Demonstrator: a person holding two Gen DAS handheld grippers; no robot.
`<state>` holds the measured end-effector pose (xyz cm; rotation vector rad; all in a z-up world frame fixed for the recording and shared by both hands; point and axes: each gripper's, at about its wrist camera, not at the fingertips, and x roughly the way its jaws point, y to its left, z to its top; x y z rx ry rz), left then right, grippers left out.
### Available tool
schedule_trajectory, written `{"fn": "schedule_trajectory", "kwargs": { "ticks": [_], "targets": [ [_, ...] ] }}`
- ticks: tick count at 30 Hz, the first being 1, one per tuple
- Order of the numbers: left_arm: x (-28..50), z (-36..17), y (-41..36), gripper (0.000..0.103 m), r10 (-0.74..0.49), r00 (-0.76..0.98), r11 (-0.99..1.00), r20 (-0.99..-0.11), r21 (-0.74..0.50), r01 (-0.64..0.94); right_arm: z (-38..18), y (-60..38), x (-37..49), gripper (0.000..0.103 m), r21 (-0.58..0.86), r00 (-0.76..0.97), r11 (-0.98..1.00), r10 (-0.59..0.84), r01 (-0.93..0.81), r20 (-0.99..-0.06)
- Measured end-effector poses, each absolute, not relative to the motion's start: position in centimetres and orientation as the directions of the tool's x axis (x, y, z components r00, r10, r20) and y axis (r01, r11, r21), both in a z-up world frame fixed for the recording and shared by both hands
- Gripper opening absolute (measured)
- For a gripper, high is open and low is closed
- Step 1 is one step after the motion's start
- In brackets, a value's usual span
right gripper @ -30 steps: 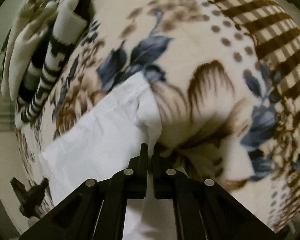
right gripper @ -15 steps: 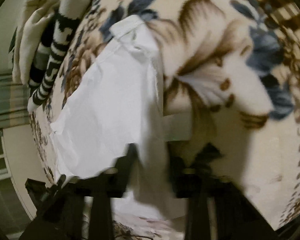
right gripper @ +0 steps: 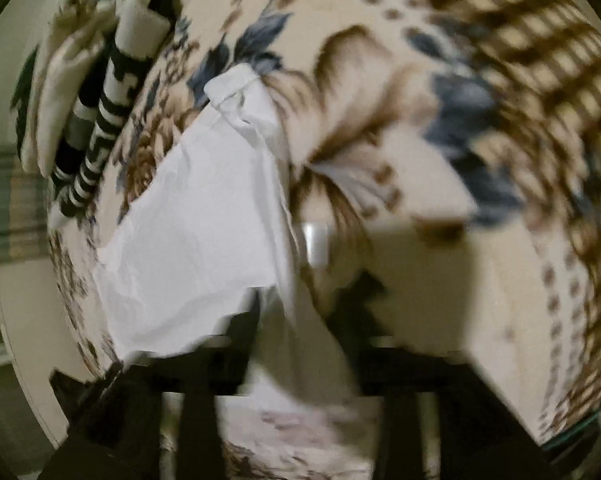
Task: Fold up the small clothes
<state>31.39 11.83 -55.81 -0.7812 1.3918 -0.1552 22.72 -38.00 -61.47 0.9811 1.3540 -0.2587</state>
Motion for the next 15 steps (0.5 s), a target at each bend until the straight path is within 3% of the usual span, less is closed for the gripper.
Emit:
{"fn": "schedule_trajectory", "kwargs": {
  "ticks": [2,6,15],
  "targets": [
    [29.3,-56.2,11.7,0.067,-0.594,0.234,0.671,-0.77,-0.635,-0.383,-61.1,-37.4,20.1,0.054,0.473,0.297,0.53,0.385,0.704,-0.874],
    [27.2,-59.3,9.2,0.067,-0.671,0.247,0.561,-0.699,-0.697,-0.446,-64.1,-34.6,16.6,0.064,0.549,0.332,0.393,0.496,0.738,-0.802],
    [29.4,-61.8,6.1,0.067,-0.642,0.366,0.524,-0.673,-0.735,-0.43,-69.4,-31.7,17.7,0.066,0.723,0.556,0.196,0.518,0.662,-0.65]
  ]
}}
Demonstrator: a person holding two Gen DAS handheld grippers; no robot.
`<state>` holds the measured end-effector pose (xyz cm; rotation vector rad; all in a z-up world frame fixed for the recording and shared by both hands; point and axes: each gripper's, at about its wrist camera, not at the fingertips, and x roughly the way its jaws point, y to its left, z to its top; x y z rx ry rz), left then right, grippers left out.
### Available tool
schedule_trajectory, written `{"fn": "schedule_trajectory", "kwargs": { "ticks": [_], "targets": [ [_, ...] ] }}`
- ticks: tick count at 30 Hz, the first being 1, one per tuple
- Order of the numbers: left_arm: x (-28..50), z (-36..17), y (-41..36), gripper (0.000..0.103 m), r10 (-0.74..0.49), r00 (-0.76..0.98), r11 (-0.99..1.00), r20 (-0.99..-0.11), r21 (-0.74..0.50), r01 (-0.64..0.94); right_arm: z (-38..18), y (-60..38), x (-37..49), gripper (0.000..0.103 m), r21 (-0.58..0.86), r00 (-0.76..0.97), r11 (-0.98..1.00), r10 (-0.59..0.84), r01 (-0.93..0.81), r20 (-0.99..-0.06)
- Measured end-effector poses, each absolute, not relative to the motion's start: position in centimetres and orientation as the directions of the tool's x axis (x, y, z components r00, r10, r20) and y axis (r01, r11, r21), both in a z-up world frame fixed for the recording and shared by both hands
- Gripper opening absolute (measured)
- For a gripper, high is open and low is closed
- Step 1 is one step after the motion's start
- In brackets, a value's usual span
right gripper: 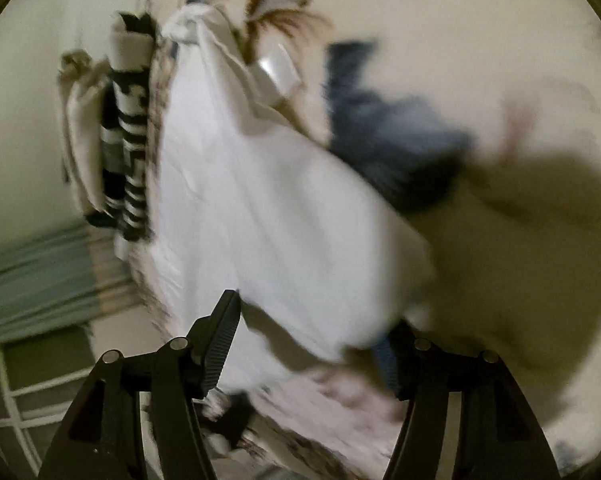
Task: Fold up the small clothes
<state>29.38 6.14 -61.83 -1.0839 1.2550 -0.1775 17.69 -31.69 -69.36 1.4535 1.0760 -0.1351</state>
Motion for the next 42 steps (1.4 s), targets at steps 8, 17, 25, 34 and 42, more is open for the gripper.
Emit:
{"fn": "schedule_trajectory", "kwargs": {
  "ticks": [8,17,25,34,42],
  "targets": [
    [30.9,-60.5,5.5,0.01,-0.549,0.429,0.578,-0.717,-0.697,-0.425,-69.5,-30.3,19.4,0.032,0.793,0.687,0.066,0.46,0.606,-0.563],
    [31.7,-54.9,6.1,0.006,-0.538,0.446,0.628,-0.715,-0.693,-0.355,-64.2,-29.2,21.9,0.009,0.76,0.654,0.162,0.418,0.629,-0.63],
    [36.5,-45.0,6.4,0.006,-0.599,0.485,0.588,-0.636,-0.762,-0.273,-52.1,-29.7,26.9,0.009,0.776,0.671,0.284,0.39,0.563,-0.63],
    [49.4,-31.2,5.5,0.006,-0.611,0.605,0.581,-0.51,-0.808,-0.096,-37.5,-30.3,41.4,0.009,0.837,0.753,0.386,0.39,0.389,-0.53],
    [66.0,-21.1,2.7,0.006,-0.606,0.697,0.596,-0.383,-0.799,0.08,-24.9,-32.4,61.8,0.009,0.851,0.847,0.489,0.357,0.19,-0.394]
  ]
}}
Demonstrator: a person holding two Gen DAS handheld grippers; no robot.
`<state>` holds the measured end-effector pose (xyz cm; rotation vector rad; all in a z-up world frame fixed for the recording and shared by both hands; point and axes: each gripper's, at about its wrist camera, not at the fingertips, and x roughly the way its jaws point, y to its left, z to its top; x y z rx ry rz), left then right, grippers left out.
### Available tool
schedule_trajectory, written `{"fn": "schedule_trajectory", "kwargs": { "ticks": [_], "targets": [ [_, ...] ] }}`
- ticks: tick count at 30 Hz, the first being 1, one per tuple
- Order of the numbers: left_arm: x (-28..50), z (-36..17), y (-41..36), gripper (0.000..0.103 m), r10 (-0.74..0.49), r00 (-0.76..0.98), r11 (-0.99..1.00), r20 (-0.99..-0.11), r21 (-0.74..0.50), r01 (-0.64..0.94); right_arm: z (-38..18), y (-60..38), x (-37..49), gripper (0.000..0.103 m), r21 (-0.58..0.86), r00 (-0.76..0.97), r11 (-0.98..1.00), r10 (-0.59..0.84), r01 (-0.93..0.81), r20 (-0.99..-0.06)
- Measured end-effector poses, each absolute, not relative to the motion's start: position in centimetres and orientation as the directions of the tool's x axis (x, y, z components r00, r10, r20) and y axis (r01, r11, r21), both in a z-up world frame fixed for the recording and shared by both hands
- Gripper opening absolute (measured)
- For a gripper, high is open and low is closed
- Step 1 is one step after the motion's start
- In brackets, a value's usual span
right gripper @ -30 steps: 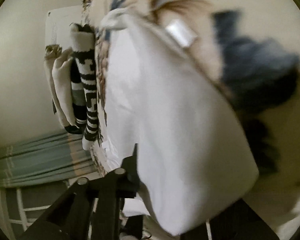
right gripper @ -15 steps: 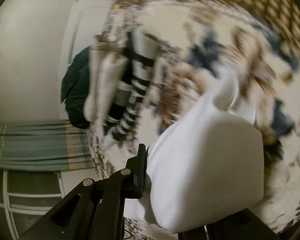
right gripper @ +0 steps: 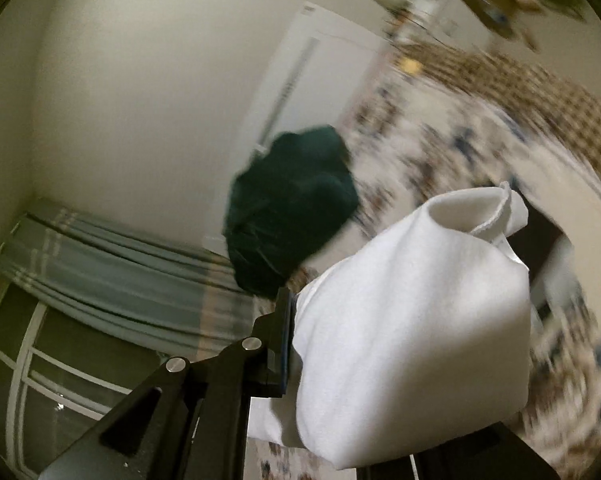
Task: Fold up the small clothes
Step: 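Lift the folded shirt with both grippers and place it on the clothes stack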
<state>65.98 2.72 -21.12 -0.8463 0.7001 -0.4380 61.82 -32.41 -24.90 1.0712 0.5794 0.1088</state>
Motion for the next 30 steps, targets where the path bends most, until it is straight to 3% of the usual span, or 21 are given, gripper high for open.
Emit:
{"fn": "schedule_trajectory", "kwargs": {
  "ticks": [4,14,23,25,30],
  "targets": [
    [71.0,-23.8,1.4,0.006,-0.604,0.688,0.623,-0.403,-0.777,0.091,-24.9,-33.3,68.7,0.009,0.827,0.852,0.531,0.333,0.185,-0.404],
    [69.9,-44.9,2.0,0.006,-0.549,0.507,0.7,-0.665,-0.697,-0.157,-45.9,-32.6,69.7,0.009,0.703,0.65,0.544,0.335,0.458,-0.682],
    [66.3,-46.1,1.6,0.011,-0.508,0.457,0.779,-0.731,-0.615,-0.118,-48.4,-32.8,67.4,0.009,0.667,0.593,0.572,0.35,0.478,-0.725],
    [66.6,-45.3,1.7,0.012,-0.501,0.446,0.794,-0.742,-0.599,-0.104,-48.1,-33.1,66.6,0.016,0.634,0.573,0.595,0.326,0.494,-0.752],
    [66.2,-45.4,1.8,0.027,-0.456,0.433,0.83,-0.777,-0.547,-0.109,-47.9,-33.2,64.0,0.016,0.551,0.529,0.649,0.258,0.525,-0.808]
  ]
}}
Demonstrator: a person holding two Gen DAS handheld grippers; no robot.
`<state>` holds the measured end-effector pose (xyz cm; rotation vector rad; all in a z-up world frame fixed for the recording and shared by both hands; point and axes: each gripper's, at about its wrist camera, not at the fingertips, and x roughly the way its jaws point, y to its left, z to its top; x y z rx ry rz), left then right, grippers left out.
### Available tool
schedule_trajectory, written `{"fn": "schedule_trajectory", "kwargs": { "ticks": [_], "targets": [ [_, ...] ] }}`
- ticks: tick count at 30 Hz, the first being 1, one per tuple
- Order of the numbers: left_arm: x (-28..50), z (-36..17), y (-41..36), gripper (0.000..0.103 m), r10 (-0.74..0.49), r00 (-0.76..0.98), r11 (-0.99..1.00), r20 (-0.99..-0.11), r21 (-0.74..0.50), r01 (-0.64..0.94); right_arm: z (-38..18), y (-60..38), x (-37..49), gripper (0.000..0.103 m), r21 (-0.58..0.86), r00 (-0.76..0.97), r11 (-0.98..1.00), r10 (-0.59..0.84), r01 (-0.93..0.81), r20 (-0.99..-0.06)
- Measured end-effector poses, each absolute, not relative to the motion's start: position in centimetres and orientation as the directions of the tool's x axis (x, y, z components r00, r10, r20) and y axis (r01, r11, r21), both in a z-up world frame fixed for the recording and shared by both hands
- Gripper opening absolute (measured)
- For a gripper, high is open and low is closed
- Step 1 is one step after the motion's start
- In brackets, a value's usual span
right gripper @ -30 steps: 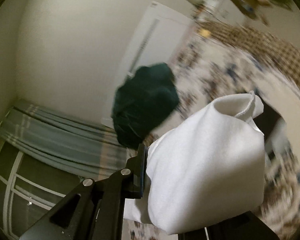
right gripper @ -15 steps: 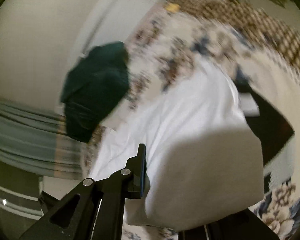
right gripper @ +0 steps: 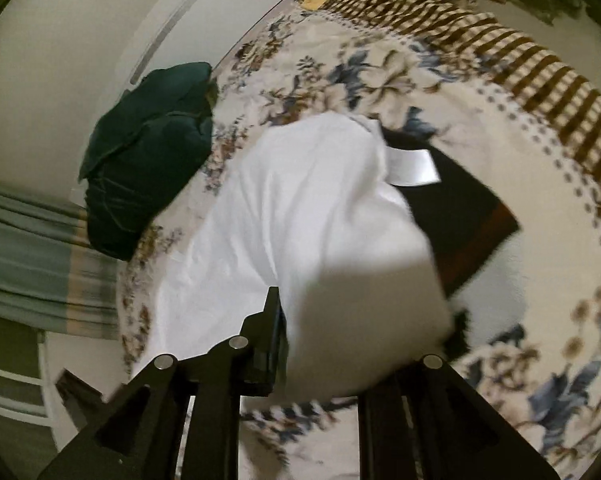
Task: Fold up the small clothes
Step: 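Lift the folded shirt with both grippers and place it on the clothes stack, then open both grippers and pull them back from the stack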
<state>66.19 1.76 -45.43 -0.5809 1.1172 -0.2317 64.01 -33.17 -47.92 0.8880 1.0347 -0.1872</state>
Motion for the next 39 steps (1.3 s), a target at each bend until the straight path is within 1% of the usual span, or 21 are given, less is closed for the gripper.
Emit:
{"fn": "schedule_trajectory", "kwargs": {
  "ticks": [1,3,4,5,6,7,8,10,11,12,13,14,15,16,17,18,20,25,31,39],
  "targets": [
    [66.0,-45.5,1.9,0.028,-0.453,0.435,0.829,-0.778,-0.548,-0.117,-48.1,-33.1,63.7,0.016,0.553,0.529,0.646,0.261,0.526,-0.808],
    [65.7,-46.1,2.2,0.037,-0.443,0.426,0.831,-0.789,-0.539,-0.135,-48.6,-33.1,63.4,0.016,0.544,0.517,0.643,0.257,0.539,-0.817],
    [65.5,-46.5,2.3,0.048,-0.422,0.418,0.844,-0.805,-0.517,-0.145,-48.8,-33.1,63.3,0.016,0.537,0.51,0.644,0.253,0.545,-0.822],
    [65.4,-46.9,2.4,0.059,-0.404,0.41,0.854,-0.818,-0.498,-0.153,-48.8,-33.1,63.3,0.018,0.518,0.498,0.655,0.241,0.55,-0.833],
    [65.2,-47.3,2.6,0.063,-0.38,0.403,0.865,-0.832,-0.474,-0.163,-48.7,-33.0,63.3,0.033,0.484,0.477,0.675,0.216,0.558,-0.852],
    [65.0,-47.5,2.8,0.071,-0.364,0.4,0.872,-0.841,-0.458,-0.17,-48.6,-32.9,63.3,0.041,0.439,0.457,0.698,0.177,0.566,-0.871],
    [64.7,-47.6,3.1,0.074,-0.335,0.395,0.884,-0.855,-0.43,-0.182,-48.4,-32.9,63.3,0.049,0.409,0.446,0.713,0.15,0.569,-0.883],
    [64.2,-47.2,3.5,0.074,-0.303,0.398,0.897,-0.866,-0.4,-0.186,-47.9,-32.7,63.2,0.052,0.339,0.411,0.749,0.098,0.569,-0.906],
    [63.9,-46.4,3.6,0.074,-0.274,0.412,0.911,-0.869,-0.371,-0.178,-47.6,-32.7,63.1,0.057,0.315,0.402,0.76,0.078,0.568,-0.913],
    [63.6,-45.8,3.5,0.074,-0.245,0.424,0.926,-0.872,-0.34,-0.165,-47.0,-32.5,63.0,0.065,0.27,0.387,0.778,0.038,0.567,-0.921],
    [63.3,-44.8,3.2,0.076,-0.211,0.435,0.943,-0.876,-0.299,-0.145,-46.3,-32.2,62.8,0.069,0.228,0.38,0.795,-0.003,0.562,-0.925],
    [62.9,-43.7,2.8,0.084,-0.175,0.442,0.96,-0.88,-0.251,-0.121,-45.3,-31.7,62.6,0.081,0.173,0.376,0.819,-0.056,0.547,-0.925],
    [62.5,-42.8,2.5,0.088,-0.145,0.452,0.973,-0.88,-0.21,-0.098,-44.4,-31.2,62.4,0.093,0.127,0.37,0.836,-0.097,0.535,-0.924],
    [61.9,-41.7,2.1,0.091,-0.118,0.468,0.982,-0.876,-0.172,-0.074,-43.3,-30.5,62.1,0.098,0.063,0.366,0.853,-0.155,0.518,-0.918],
    [61.1,-40.2,1.6,0.091,-0.089,0.49,0.991,-0.867,-0.129,-0.047,-42.3,-29.9,61.7,0.101,0.024,0.371,0.864,-0.192,0.504,-0.909],
    [60.5,-39.1,1.3,0.091,-0.076,0.507,0.995,-0.859,-0.1,-0.022,-41.3,-29.1,61.3,0.101,-0.024,0.374,0.874,-0.232,0.484,-0.898],
    [58.9,-36.8,0.4,0.091,-0.044,0.529,0.999,-0.847,-0.046,0.01,-39.3,-27.8,60.3,0.102,-0.076,0.381,0.887,-0.271,0.455,-0.884],
    [55.5,-31.7,-0.5,0.091,-0.052,0.565,0.998,-0.823,-0.024,0.057,-34.2,-24.8,57.1,0.103,-0.12,0.418,0.904,-0.304,0.411,-0.856],
    [50.8,-25.7,-1.2,0.091,-0.084,0.592,0.994,-0.801,-0.025,0.106,-27.3,-22.3,51.9,0.103,-0.1,0.482,0.917,-0.293,0.386,-0.826],
    [42.9,-18.7,-1.1,0.091,-0.12,0.63,0.988,-0.767,-0.028,0.154,-17.5,-19.0,42.4,0.103,-0.096,0.561,0.93,-0.294,0.356,-0.774]
  ]
}}
